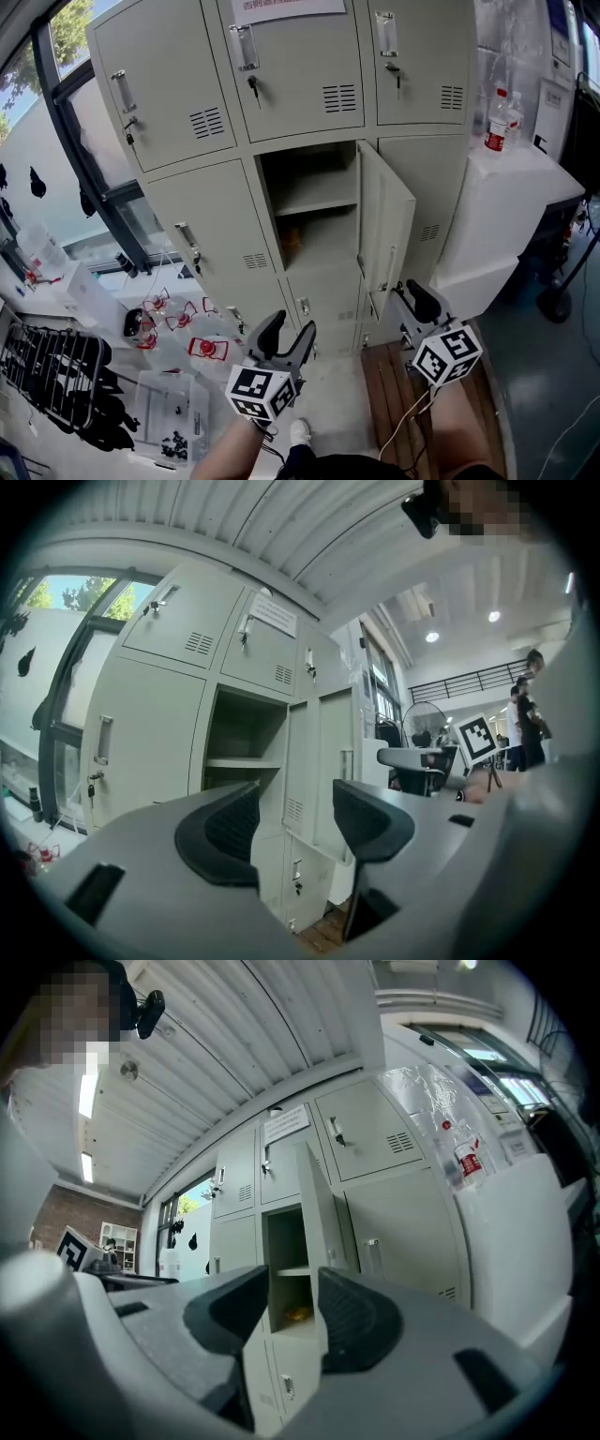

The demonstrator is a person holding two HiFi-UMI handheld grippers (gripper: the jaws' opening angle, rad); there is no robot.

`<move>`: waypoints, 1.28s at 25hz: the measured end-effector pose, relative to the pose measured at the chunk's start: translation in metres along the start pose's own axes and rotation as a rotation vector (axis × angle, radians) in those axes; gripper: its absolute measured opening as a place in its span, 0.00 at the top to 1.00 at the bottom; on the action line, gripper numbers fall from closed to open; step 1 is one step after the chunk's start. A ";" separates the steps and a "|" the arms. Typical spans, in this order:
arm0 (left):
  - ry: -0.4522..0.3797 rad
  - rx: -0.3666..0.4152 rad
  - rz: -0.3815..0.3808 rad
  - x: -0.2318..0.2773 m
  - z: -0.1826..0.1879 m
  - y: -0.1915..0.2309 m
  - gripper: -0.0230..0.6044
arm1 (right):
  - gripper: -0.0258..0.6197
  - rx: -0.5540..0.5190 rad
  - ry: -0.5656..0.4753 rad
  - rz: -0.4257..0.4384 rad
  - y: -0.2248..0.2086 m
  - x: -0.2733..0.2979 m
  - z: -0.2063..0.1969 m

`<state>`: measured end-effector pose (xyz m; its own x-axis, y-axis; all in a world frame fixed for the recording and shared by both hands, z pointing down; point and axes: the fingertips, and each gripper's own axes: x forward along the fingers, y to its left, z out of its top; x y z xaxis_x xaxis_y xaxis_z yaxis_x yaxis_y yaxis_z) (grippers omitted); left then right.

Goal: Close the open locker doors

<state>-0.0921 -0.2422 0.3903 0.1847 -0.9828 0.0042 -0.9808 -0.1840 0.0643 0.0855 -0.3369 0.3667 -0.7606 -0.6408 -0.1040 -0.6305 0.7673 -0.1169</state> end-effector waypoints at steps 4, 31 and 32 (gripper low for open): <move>0.001 0.003 -0.049 0.024 0.006 0.024 0.58 | 0.72 -0.007 -0.014 -0.064 -0.010 0.021 0.005; 0.019 -0.005 -0.301 0.096 0.012 0.103 0.58 | 0.77 -0.051 -0.049 -0.358 -0.015 0.077 0.013; 0.020 -0.005 -0.306 0.098 0.011 0.104 0.58 | 0.77 -0.056 -0.047 -0.360 -0.014 0.078 0.013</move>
<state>-0.1767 -0.3578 0.3861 0.4726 -0.8813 0.0036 -0.8792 -0.4711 0.0708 0.0367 -0.3978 0.3475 -0.4815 -0.8693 -0.1114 -0.8649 0.4919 -0.1002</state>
